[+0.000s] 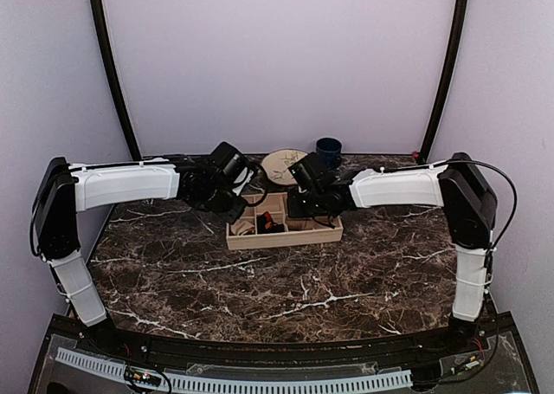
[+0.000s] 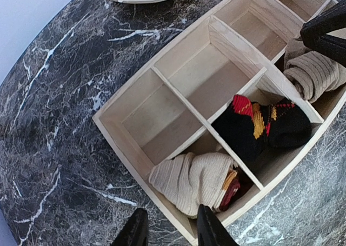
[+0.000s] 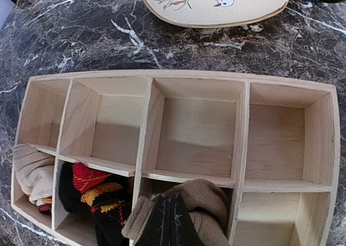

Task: Roll the socks
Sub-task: Adjust the sock in the storage box.

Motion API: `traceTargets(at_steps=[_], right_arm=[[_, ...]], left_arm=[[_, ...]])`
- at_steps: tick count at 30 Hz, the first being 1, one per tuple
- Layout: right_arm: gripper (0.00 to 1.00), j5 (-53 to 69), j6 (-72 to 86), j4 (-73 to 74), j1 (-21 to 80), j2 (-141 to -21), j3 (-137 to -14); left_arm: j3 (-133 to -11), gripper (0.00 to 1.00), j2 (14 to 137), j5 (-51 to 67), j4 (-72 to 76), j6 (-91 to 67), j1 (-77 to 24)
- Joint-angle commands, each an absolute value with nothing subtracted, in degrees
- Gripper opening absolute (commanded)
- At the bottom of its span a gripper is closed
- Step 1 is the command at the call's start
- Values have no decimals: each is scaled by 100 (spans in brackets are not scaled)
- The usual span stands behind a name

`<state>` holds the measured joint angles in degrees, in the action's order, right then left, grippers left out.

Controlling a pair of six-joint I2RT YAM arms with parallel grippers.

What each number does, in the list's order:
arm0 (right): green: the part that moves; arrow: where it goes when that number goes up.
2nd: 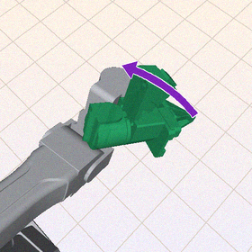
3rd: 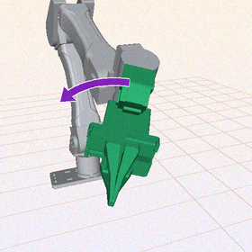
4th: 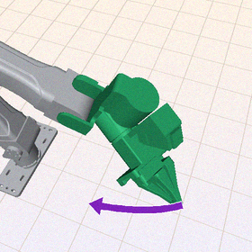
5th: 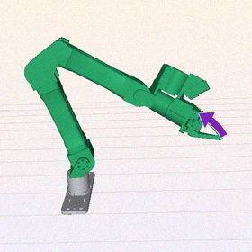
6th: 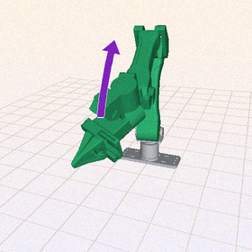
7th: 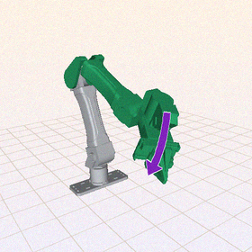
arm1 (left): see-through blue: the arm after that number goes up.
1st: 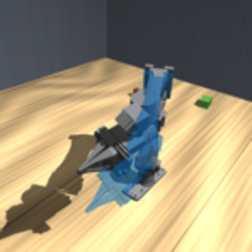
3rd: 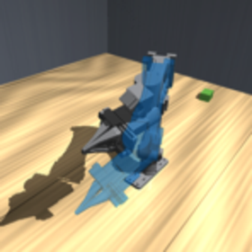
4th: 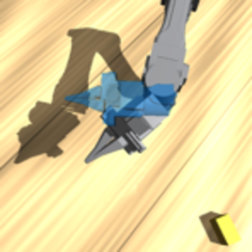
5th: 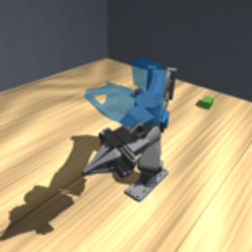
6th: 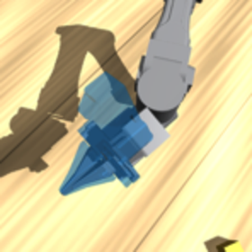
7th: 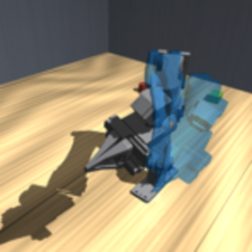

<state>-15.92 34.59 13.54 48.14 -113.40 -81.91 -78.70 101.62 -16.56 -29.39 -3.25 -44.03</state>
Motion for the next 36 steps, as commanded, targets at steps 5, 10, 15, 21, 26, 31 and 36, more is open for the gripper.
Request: traceTargets(at_steps=[5, 10, 15, 21, 26, 31, 36], right_arm=[[1, -1473, 3574, 1885, 4818, -11804, -8776], [0, -1434, 3586, 2088, 4833, -11869, -8875], [0, -1787, 3404, 1650, 4857, -11367, -8502], [0, -1988, 3192, 1652, 4852, -11122, -8632], [0, -1679, 3314, 2008, 4866, -11158, -8770], [0, -1445, 3553, 2159, 4903, -11154, -8522], [0, -1235, 3700, 2289, 4939, -11277, -8489]], left_arm=[[-7544, 34, 9602, -1637, -2689, -611, -4416], [-7489, 34, 9542, -1783, -2701, -634, -4413], [-7481, 34, 9532, -1793, -2661, -672, -4414], [-7398, 34, 9506, -1824, -2611, -734, -4421], [-7269, 35, 9441, -1846, -2586, -746, -4420], [-7108, 35, 9362, -1826, -2517, -778, -4422], [-6994, 35, 9346, -1837, -2480, -775, -4413]])
